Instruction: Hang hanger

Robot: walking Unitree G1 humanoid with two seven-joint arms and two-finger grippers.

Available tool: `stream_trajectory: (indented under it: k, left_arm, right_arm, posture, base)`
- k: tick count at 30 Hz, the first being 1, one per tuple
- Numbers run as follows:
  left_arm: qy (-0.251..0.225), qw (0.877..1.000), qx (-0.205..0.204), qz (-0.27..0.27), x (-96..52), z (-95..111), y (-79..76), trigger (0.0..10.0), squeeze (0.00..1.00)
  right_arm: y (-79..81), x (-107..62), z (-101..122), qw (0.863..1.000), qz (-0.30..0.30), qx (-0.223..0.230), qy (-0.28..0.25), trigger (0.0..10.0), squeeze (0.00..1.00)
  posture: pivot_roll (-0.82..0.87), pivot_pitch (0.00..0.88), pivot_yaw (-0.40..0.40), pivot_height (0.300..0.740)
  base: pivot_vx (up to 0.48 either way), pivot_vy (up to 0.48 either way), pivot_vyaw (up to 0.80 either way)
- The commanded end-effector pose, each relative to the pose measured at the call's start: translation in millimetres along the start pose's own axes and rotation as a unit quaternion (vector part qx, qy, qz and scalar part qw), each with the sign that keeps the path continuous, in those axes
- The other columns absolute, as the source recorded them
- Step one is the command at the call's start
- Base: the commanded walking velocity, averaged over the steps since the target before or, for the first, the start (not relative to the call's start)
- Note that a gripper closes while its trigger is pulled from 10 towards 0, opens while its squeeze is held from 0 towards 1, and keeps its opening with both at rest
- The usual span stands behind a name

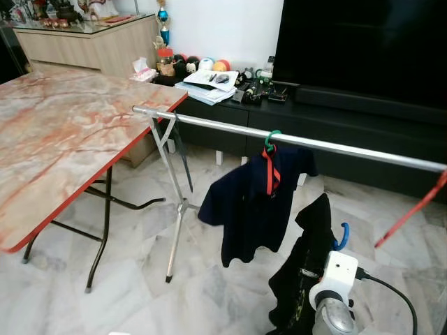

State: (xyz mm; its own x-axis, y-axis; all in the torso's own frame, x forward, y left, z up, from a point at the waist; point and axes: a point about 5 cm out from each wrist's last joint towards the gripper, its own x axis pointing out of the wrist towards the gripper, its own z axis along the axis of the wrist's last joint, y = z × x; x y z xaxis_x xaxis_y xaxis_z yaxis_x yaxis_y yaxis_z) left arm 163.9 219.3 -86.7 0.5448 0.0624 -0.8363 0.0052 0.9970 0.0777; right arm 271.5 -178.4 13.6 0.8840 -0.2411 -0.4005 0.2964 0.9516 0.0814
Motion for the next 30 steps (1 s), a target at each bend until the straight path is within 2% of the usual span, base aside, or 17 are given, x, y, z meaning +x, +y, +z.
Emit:
stream_trajectory:
  k: [1,5,28,30]
  left_arm:
    - [0.016,1.000,0.002,-0.001,-1.4,-8.9,-0.6,10.0,0.00]
    - [0.016,1.000,0.001,0.000,-1.3,-8.7,-0.6,10.0,0.00]
    - [0.015,1.000,-0.002,0.003,-1.4,-8.9,0.0,10.0,0.00]
    - [0.015,1.000,0.001,0.003,-1.4,-8.8,0.1,10.0,0.00]
  right_arm:
    - [-2.4,1.3,3.3,1.000,-0.002,-0.003,-0.006,10.0,0.00]
    - [-1.6,1.9,2.8,1.000,0.000,-0.002,-0.003,10.0,0.00]
    - [3.3,4.4,2.5,1.000,0.012,-0.018,0.001,10.0,0.00]
    - [3.0,4.5,1.9,1.000,0.012,-0.020,0.003,10.0,0.00]
  posture:
    - [0.11,0.005,0.013,0.740]
    - [0.11,0.003,0.012,0.740]
    - [0.12,0.003,0.009,0.740]
    - [0.12,0.003,0.009,0.740]
  base:
    - [-0.337,0.000,-0.52]
    - [-0.343,0.000,-0.73]
    - [-0.346,0.000,0.00]
    - [0.000,0.000,0.00]
